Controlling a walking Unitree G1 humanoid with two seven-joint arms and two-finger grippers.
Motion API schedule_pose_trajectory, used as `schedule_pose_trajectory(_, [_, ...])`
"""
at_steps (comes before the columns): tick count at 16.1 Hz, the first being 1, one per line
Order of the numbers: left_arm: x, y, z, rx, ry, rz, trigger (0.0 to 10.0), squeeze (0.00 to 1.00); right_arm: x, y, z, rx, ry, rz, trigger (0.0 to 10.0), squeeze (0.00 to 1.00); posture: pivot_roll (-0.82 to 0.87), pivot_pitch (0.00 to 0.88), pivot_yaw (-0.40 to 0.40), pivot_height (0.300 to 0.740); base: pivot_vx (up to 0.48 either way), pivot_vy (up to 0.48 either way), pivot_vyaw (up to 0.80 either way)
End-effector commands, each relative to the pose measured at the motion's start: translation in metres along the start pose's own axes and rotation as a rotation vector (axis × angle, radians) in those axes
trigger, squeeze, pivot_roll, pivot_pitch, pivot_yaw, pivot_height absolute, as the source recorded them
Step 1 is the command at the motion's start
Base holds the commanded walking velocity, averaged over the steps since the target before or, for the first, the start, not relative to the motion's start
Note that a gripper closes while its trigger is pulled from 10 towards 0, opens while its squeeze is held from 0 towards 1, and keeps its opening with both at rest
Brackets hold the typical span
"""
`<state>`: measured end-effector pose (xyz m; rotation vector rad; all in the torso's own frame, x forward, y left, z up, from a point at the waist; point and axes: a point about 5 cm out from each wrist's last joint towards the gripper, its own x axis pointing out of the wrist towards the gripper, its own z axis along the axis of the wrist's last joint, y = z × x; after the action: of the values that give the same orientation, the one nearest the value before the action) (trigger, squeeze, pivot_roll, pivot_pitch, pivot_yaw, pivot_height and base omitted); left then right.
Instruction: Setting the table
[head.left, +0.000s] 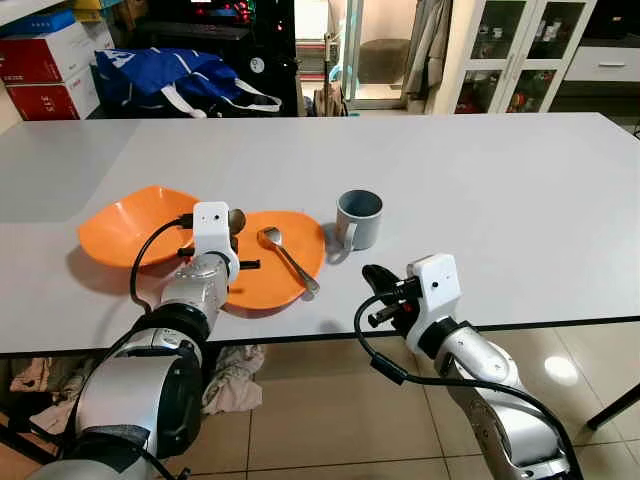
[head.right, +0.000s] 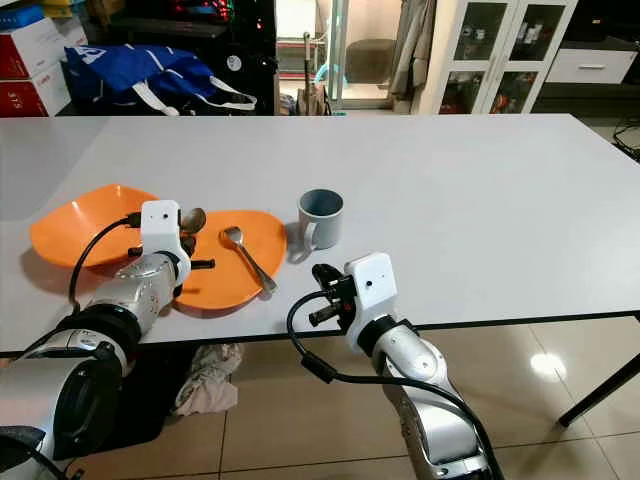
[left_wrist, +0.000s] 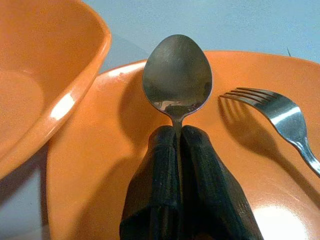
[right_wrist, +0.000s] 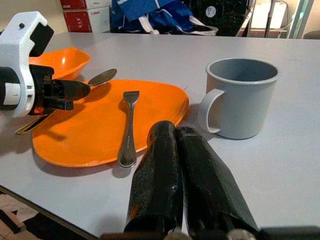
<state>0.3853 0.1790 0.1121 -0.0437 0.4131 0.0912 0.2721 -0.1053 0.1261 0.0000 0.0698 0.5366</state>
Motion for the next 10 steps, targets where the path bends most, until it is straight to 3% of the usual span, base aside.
schedule_pose_trajectory(1, [0.0004, -0.0010, 0.0057, -0.007, -0.010, 0.009, 10.0, 0.58, -0.0016, 0.0001, 0.0028, -0.007, 0.000, 0.001, 10.0, 0.00, -0.13, 0.000, 0.034, 0.732, 0.000, 0.000, 0.00])
schedule_pose_trajectory(2, [0.0004, -0.0008, 0.0051, -0.008, -0.006, 0.010, 10.0, 0.82, -0.0015, 0.0001, 0.0027, -0.007, 0.001, 0.001, 10.0, 0.00, -0.13, 0.000, 0.034, 0.732, 0.000, 0.000, 0.00])
schedule_pose_trajectory(9, [0.0004, -0.0015, 0.0019, -0.008, 0.008, 0.014, 10.0, 0.83, -0.0007, 0.0003, 0.0017, -0.005, 0.007, 0.001, 10.0, 0.00, -0.13, 0.000, 0.034, 0.732, 0.000, 0.000, 0.00])
schedule_pose_trajectory(10, [0.0005, -0.0022, 0.0023, -0.003, 0.006, 0.010, 10.0, 0.77, -0.0008, 0.0004, 0.0016, -0.004, 0.007, 0.001, 10.0, 0.00, -0.13, 0.000, 0.033, 0.732, 0.000, 0.000, 0.00])
